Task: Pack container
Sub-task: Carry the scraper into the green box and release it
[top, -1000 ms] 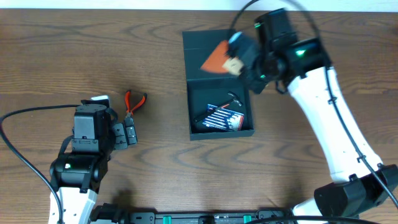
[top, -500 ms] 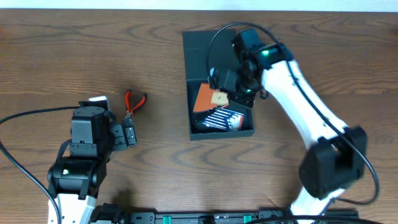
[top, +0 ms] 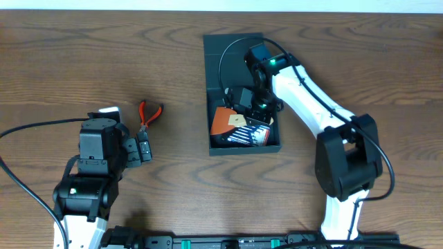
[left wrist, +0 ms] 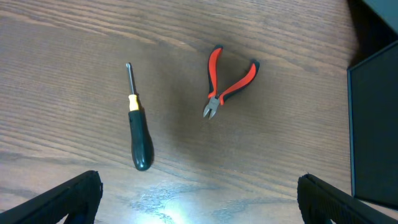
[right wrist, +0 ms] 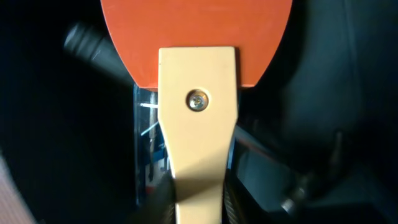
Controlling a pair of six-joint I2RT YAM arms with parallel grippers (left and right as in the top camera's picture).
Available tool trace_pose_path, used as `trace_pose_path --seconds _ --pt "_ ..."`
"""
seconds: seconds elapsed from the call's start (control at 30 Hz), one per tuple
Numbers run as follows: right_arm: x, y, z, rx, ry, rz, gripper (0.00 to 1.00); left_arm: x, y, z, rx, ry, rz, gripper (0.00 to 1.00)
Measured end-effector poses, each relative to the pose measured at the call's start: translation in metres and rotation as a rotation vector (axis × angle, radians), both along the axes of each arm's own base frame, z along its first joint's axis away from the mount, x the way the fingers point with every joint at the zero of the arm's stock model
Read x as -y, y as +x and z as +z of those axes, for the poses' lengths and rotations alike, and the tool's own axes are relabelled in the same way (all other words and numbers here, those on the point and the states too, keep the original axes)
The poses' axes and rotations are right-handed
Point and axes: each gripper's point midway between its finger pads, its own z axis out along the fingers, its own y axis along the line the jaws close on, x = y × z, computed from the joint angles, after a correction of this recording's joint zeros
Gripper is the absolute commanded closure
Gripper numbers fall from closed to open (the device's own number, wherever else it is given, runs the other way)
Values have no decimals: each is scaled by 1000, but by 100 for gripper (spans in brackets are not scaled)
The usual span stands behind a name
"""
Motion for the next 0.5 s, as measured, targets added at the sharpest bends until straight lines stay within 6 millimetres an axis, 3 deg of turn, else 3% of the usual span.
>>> trace_pose_path --seconds 0.03,0.13,0.2,0.5 --pt "0 -1 -4 -11 -2 -7 39 0 0 0 0 0 0 1" --pt "-1 -1 -8 -20 0 -3 22 0 0 0 0 0 0 1" --pt "-1 -1 -8 -22 1 -8 1 0 0 0 1 0 0 1" --pt "4 7 -7 -4 -42 -108 1 0 -3 0 -12 1 0 1"
